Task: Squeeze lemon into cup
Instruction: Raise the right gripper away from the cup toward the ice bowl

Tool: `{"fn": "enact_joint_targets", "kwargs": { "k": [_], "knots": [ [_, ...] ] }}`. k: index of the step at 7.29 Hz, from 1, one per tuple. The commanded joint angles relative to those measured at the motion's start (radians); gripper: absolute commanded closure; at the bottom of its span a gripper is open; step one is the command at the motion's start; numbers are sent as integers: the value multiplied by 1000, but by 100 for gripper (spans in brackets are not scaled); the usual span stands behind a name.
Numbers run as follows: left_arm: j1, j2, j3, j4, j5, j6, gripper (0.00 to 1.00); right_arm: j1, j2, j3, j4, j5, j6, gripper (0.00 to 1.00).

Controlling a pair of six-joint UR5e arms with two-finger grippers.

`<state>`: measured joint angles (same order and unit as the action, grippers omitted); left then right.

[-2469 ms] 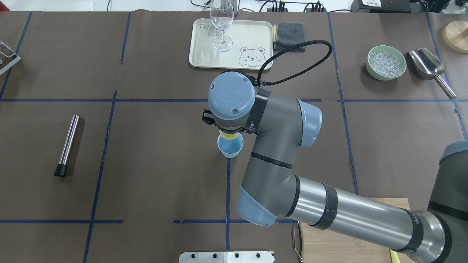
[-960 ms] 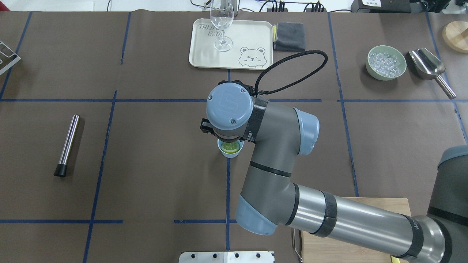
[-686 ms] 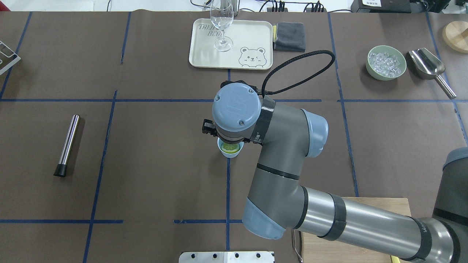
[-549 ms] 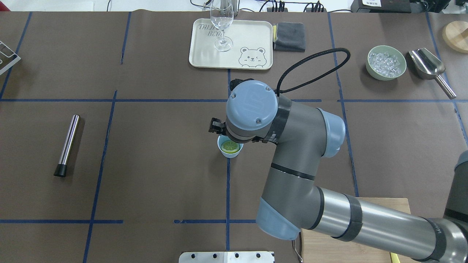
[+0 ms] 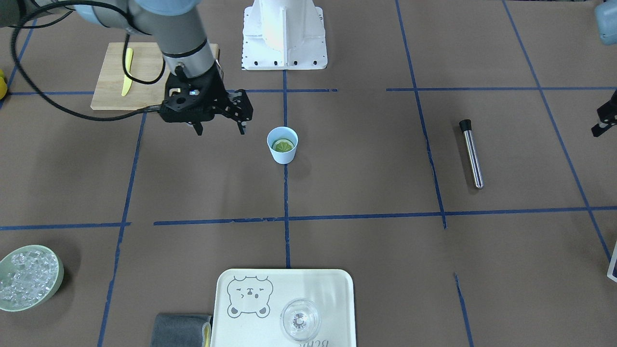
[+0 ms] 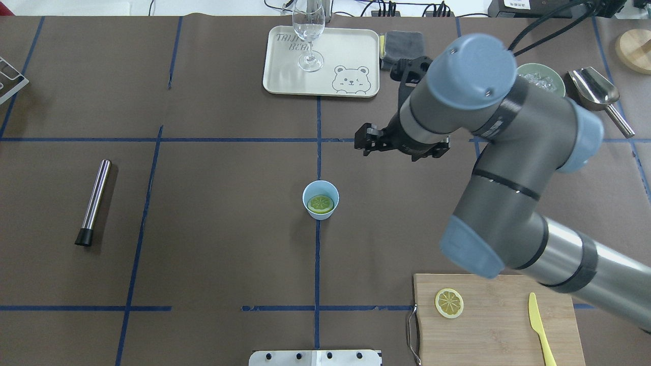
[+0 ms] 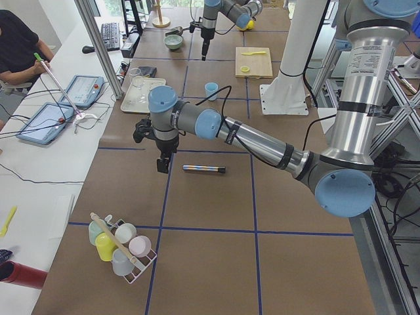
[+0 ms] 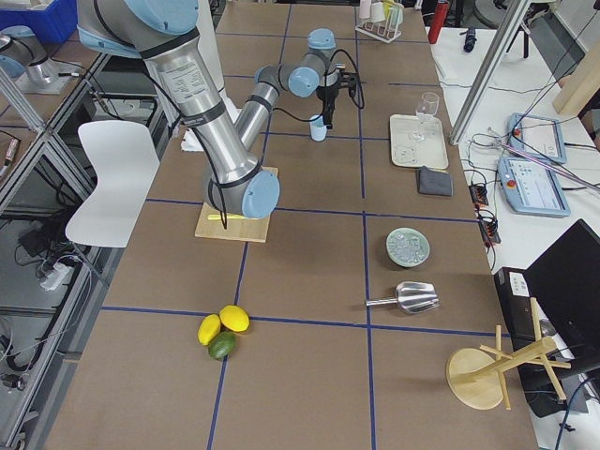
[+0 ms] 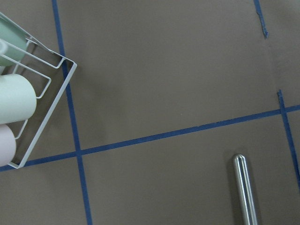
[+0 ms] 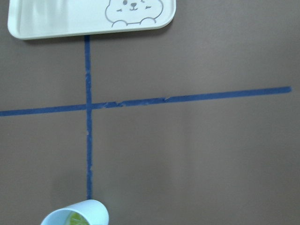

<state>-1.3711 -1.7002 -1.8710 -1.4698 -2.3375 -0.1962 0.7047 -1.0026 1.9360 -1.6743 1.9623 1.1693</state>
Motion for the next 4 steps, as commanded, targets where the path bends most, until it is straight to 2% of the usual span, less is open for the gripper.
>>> {"fn": "enact_joint_targets", "kwargs": {
  "k": [1,3,4],
  "knots": [
    [127,-4,-46,-7,-6,-198,0,180,-121,15,4,131,-261,0],
    [231,-6,-36,-7,-8,-198,0,296,-198,-6,5,191,-437,0],
    [274,-9,16,-9,-9,-198,0,371,-229,-18,5,248,-518,0]
  ]
}}
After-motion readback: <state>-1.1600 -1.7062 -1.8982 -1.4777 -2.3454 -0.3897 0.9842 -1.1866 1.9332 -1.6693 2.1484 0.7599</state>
